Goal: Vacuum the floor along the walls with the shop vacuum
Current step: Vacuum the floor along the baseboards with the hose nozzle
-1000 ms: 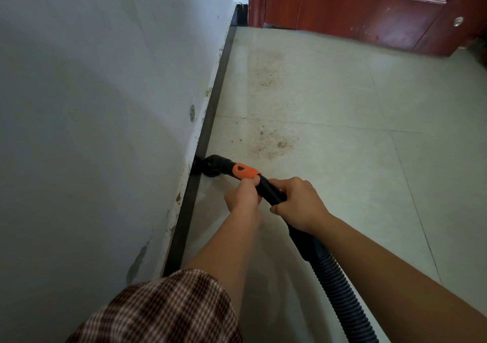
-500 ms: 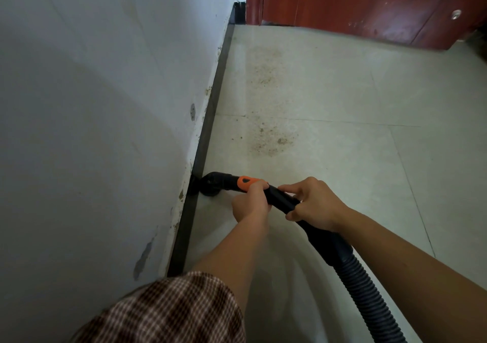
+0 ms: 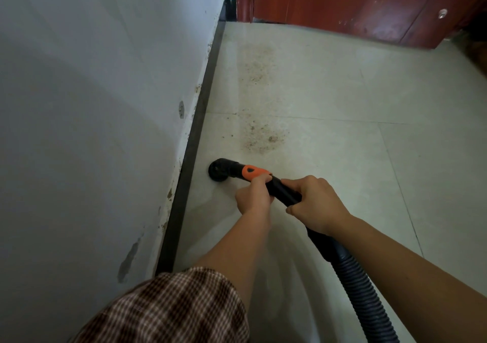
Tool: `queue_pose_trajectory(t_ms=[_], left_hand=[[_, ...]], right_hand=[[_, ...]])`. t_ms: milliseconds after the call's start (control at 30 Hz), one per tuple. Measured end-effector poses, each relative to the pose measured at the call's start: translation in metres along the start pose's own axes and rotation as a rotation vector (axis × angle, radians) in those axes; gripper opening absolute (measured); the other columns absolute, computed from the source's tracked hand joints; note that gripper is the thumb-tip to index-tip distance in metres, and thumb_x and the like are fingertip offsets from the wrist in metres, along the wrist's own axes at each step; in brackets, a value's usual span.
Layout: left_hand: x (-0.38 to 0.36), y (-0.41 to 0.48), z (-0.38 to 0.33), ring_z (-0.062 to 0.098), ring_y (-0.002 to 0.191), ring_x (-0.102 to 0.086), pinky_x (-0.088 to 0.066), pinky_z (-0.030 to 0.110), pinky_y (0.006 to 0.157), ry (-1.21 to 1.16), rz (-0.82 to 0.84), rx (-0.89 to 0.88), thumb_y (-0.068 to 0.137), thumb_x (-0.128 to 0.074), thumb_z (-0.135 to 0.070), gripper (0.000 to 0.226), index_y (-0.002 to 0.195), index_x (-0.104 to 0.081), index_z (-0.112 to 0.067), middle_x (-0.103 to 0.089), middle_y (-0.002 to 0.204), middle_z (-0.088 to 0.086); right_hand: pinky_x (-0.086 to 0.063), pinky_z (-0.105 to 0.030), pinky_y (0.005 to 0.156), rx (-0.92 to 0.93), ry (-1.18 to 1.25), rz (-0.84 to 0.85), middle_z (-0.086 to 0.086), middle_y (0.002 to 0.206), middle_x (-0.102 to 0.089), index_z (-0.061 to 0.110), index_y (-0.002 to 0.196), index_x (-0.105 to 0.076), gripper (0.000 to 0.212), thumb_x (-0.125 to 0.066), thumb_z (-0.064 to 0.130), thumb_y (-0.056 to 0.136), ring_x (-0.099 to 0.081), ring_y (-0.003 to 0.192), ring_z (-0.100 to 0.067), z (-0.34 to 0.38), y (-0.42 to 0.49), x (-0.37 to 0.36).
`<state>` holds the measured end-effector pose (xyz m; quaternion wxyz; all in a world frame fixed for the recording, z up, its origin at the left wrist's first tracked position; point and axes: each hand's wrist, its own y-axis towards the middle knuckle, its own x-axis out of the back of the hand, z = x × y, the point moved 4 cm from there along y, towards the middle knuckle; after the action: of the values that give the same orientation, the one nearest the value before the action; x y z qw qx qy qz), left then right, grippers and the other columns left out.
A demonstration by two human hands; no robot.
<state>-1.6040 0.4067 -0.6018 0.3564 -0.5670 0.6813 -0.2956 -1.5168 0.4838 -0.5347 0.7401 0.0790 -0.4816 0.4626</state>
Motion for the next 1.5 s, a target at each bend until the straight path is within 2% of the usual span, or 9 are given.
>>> queue_pose_trajectory(t_ms=[200,300,467,567,800,1033,1233,1333,1500], left_hand=[[-0.023,-0.012,0.017,0.013,0.063,-0.072,-0.056,0.023,0.059,-0.012,0.121,0.008,0.074,-0.074,-0.004,0.013,0.086,-0.069,-0.003,-0.073,0.076,0.007],[-0.035,-0.016,0.028,0.015,0.067,-0.072,-0.056,0.021,0.059,0.011,0.152,0.03,0.076,-0.074,-0.005,0.012,0.085,-0.068,-0.003,-0.074,0.082,0.01],[-0.055,-0.019,0.042,0.016,0.079,-0.072,-0.056,0.016,0.058,-0.011,0.202,0.073,0.08,-0.076,-0.006,0.015,0.092,-0.068,0.0,-0.073,0.094,0.015],[-0.068,-0.02,0.052,0.013,0.077,-0.072,-0.054,0.014,0.057,-0.017,0.237,0.086,0.081,-0.076,-0.007,0.012,0.09,-0.069,-0.001,-0.074,0.094,0.014],[-0.113,-0.023,0.067,0.012,0.08,-0.072,-0.055,0.025,0.087,-0.028,0.305,0.14,0.085,-0.074,-0.011,0.015,0.098,-0.071,-0.004,-0.075,0.097,0.011],[-0.151,-0.021,0.068,0.01,0.08,-0.072,-0.053,0.025,0.092,-0.018,0.294,0.141,0.086,-0.073,-0.013,0.011,0.094,-0.071,-0.006,-0.075,0.091,0.007],[-0.193,-0.02,0.066,0.011,0.083,-0.07,-0.056,0.02,0.082,-0.036,0.295,0.092,0.087,-0.071,-0.012,0.017,0.099,-0.07,0.0,-0.073,0.099,0.012],[-0.211,-0.022,0.064,0.016,0.091,-0.069,-0.054,0.024,0.088,-0.018,0.276,0.071,0.089,-0.069,-0.013,0.022,0.104,-0.069,0.003,-0.071,0.106,0.015],[-0.226,-0.026,0.056,0.018,0.095,-0.068,-0.053,0.027,0.094,0.024,0.228,0.051,0.091,-0.066,-0.014,0.028,0.11,-0.067,0.007,-0.07,0.111,0.017]], right_hand=[[-0.055,-0.043,0.065,-0.055,-0.01,-0.046,-0.015,0.078,-0.07,0.024,0.11,-0.072,0.043,-0.061,0.001,0.076,-0.065,0.07,-0.033,-0.024,-0.01,0.017],[-0.057,-0.044,0.067,-0.087,-0.01,-0.073,-0.016,0.08,-0.071,0.019,0.11,-0.071,0.04,-0.063,0.001,0.076,-0.066,0.071,-0.033,-0.037,-0.018,0.025],[-0.046,-0.034,0.052,-0.135,-0.021,-0.11,-0.014,0.068,-0.063,0.016,0.105,-0.069,0.035,-0.058,0.0,0.075,-0.057,0.059,-0.03,-0.055,-0.021,0.036],[-0.044,-0.031,0.051,-0.166,-0.033,-0.123,-0.013,0.068,-0.063,0.016,0.1,-0.068,0.03,-0.058,0.001,0.076,-0.059,0.062,-0.031,-0.068,-0.02,0.043],[-0.038,-0.027,0.049,-0.181,-0.019,-0.126,-0.008,0.06,-0.054,0.015,0.098,-0.068,0.027,-0.058,0.002,0.077,-0.048,0.055,-0.023,-0.097,-0.008,0.069],[-0.041,-0.024,0.048,-0.163,0.029,-0.11,-0.006,0.061,-0.056,0.016,0.095,-0.067,0.023,-0.062,0.001,0.078,-0.05,0.054,-0.02,-0.121,0.009,0.091],[-0.047,-0.029,0.052,-0.139,0.04,-0.102,-0.011,0.068,-0.062,0.017,0.099,-0.068,0.028,-0.06,0.002,0.077,-0.06,0.062,-0.028,-0.141,0.031,0.123],[-0.046,-0.028,0.053,-0.137,0.063,-0.092,-0.006,0.066,-0.059,0.02,0.098,-0.068,0.03,-0.058,0.001,0.078,-0.058,0.062,-0.026,-0.148,0.039,0.135],[-0.039,-0.027,0.055,-0.106,0.055,-0.073,-0.004,0.068,-0.053,0.011,0.097,-0.064,0.019,-0.054,0.005,0.082,-0.052,0.063,-0.025,-0.148,0.051,0.146]])
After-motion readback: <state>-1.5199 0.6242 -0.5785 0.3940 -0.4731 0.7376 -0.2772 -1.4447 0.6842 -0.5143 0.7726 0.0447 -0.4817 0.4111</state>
